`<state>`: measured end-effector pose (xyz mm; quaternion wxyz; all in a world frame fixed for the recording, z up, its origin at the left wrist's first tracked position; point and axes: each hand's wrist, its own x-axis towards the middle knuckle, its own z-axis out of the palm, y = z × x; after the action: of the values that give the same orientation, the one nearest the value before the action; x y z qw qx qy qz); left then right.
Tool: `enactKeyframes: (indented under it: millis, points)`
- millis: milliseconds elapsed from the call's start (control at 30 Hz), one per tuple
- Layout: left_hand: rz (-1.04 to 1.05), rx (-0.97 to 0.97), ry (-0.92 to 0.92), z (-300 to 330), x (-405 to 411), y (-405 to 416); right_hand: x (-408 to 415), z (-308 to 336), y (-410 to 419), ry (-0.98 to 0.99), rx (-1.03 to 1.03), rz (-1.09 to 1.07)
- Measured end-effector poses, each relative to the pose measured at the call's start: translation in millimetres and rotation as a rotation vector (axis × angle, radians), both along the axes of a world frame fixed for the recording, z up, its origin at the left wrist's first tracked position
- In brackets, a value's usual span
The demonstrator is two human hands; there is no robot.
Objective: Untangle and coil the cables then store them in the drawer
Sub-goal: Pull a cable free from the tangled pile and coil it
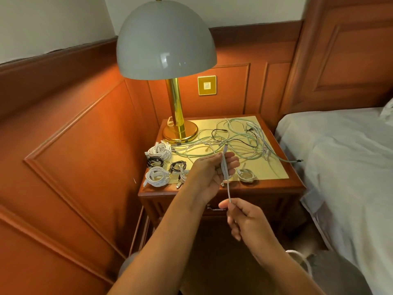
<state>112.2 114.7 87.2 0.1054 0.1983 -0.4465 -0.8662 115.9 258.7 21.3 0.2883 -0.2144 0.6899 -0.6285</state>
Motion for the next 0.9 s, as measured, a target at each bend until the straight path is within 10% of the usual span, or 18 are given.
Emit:
enactKeyframes:
  millis: [333, 633, 900]
  points:
    - [-0.122, -0.028, 0.156, 17.0, 26.7, -8.6, -47.2, -24.8, -0.6, -0.125, 0.074, 0.030]
    - [-0.345, -0.823, -0.248, -9.6, 25.9, 0.7, -69.6, 70.6, -17.4, 0.571, 0.173, -0.157]
    - [-0.045, 0.001, -0.049, -10.8, 17.2, 2.5, -2.1, 10.1, -6.8, 0.157, 0.027, -0.079]
